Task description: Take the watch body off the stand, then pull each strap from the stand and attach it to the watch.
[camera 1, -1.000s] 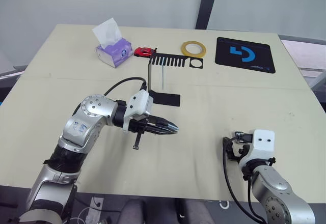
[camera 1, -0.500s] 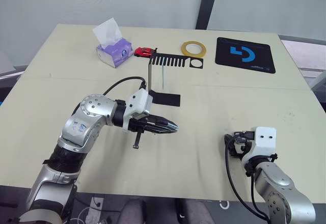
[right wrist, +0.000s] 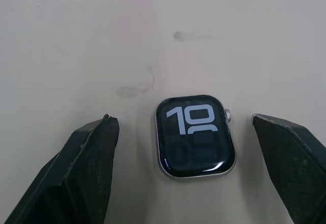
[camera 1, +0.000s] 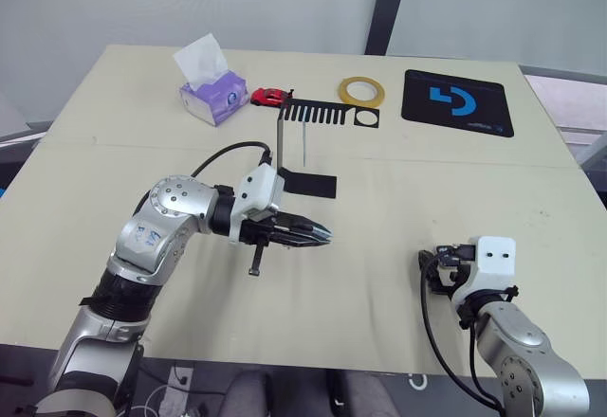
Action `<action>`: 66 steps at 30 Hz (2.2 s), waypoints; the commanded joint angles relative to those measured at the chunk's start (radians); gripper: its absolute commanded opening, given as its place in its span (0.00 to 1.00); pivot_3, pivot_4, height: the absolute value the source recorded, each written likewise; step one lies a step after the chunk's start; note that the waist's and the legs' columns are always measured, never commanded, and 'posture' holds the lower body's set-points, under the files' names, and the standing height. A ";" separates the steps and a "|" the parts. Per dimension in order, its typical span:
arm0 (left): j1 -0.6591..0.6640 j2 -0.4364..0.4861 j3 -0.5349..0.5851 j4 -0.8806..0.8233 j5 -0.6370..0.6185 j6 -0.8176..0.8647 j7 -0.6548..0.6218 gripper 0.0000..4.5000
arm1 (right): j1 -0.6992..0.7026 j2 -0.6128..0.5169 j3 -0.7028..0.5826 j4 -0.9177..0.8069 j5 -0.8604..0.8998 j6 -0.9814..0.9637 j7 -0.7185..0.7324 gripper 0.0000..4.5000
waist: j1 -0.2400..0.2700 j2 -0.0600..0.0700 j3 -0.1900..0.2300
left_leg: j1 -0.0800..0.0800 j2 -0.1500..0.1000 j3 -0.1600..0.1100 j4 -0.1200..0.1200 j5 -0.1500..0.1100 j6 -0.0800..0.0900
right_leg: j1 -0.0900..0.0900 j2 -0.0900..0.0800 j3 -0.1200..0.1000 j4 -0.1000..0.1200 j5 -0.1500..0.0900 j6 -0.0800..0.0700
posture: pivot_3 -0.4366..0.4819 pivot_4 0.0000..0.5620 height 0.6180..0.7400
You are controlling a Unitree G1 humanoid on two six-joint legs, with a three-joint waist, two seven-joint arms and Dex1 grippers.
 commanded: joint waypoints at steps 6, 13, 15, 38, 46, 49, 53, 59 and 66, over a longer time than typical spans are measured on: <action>-0.016 -0.004 0.025 -0.041 -0.020 0.008 0.012 0.00 | 0.017 -0.008 -0.021 0.004 -0.024 0.008 -0.010 0.98 | 0.000 0.000 0.000 | 0.000 0.000 0.000 0.000 0.000 0.000 | 0.000 0.000 0.000 0.000 0.000 0.000 | 0.48 0.27 0.98; -0.016 -0.006 0.026 -0.039 -0.020 0.006 0.014 0.00 | 0.023 -0.003 -0.027 0.004 -0.022 0.017 -0.015 0.41 | 0.001 0.000 0.000 | 0.000 0.000 0.000 0.000 0.000 0.000 | 0.000 0.000 0.000 0.000 0.000 0.000 | 0.48 0.27 0.98; -0.017 -0.007 0.026 -0.036 -0.019 0.005 0.014 0.00 | 0.025 -0.003 -0.027 0.003 -0.023 0.016 -0.014 0.36 | 0.001 0.000 0.000 | 0.000 -0.001 0.000 0.000 0.000 0.000 | 0.000 0.000 0.000 0.000 0.000 0.000 | 0.48 0.27 0.98; 0.010 -0.003 0.031 -0.028 -0.006 -0.017 0.029 0.00 | 0.024 -0.070 -0.046 -0.009 0.002 0.052 0.053 0.67 | 0.001 0.000 0.000 | 0.000 0.000 0.000 0.000 0.000 0.000 | 0.000 0.000 0.000 0.000 0.000 0.000 | 0.48 0.27 0.98; 0.010 -0.003 0.032 -0.028 -0.008 -0.016 0.031 0.00 | 0.051 -0.072 -0.064 -0.048 0.008 0.085 0.063 0.98 | 0.000 0.000 0.000 | 0.001 0.000 0.000 0.000 0.000 0.000 | 0.000 0.001 0.000 0.001 0.000 0.000 | 0.48 0.27 0.98; 0.010 -0.004 0.032 -0.026 -0.008 -0.019 0.030 0.00 | 0.041 -0.062 -0.051 -0.044 0.005 0.082 0.059 0.98 | 0.000 0.000 0.000 | 0.001 0.000 0.000 0.000 0.000 0.000 | 0.000 0.000 0.000 0.001 0.000 0.000 | 0.48 0.27 0.98; 0.003 -0.005 0.030 -0.019 -0.005 -0.023 0.027 0.00 | 0.018 -0.050 -0.054 -0.027 0.004 0.082 0.048 0.98 | -0.003 0.000 0.000 | 0.001 0.000 0.000 0.000 0.000 0.000 | 0.000 0.001 0.000 0.001 0.000 0.000 | 0.48 0.27 0.98; -0.002 -0.006 0.031 -0.013 -0.004 -0.026 0.025 0.00 | 0.007 -0.001 -0.063 -0.031 0.025 0.122 0.032 0.62 | -0.002 -0.001 0.000 | 0.001 0.000 0.001 0.000 0.000 0.000 | 0.000 0.000 0.000 0.001 0.000 0.000 | 0.48 0.27 0.98; 0.008 -0.002 0.035 -0.021 -0.007 -0.022 0.029 0.00 | 0.000 -0.008 -0.055 -0.043 0.020 0.135 0.031 0.34 | -0.001 -0.002 -0.001 | 0.001 0.000 0.001 0.000 0.000 0.000 | 0.000 0.000 0.000 0.001 0.000 0.000 | 0.48 0.27 0.98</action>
